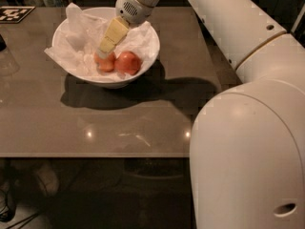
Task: Pick apple from white bowl
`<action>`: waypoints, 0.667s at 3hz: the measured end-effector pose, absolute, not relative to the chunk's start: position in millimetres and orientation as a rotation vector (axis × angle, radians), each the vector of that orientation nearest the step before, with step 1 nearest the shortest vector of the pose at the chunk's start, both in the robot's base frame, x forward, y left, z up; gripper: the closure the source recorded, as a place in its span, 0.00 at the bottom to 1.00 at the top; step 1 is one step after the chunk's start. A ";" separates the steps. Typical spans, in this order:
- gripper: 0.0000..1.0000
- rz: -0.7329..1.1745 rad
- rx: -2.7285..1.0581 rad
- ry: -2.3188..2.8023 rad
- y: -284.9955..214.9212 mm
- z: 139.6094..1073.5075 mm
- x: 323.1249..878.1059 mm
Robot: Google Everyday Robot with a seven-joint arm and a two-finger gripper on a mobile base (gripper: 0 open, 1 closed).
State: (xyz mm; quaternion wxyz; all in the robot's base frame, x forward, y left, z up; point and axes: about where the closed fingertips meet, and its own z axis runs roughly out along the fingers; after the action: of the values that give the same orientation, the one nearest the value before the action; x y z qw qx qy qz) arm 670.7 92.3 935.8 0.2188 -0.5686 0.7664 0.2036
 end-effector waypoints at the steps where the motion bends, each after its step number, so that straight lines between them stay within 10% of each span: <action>1: 0.00 0.562 -1.566 2.143 91.1 927.0 669.6; 2: 0.00 0.560 -1.546 2.187 82.9 908.6 666.3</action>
Offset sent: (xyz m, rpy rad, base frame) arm -0.0120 -0.0126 -0.0287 -0.0253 0.0413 -0.0382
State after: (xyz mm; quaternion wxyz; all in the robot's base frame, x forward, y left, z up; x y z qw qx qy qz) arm 666.3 82.9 908.6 0.2015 -0.5534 0.7829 0.2004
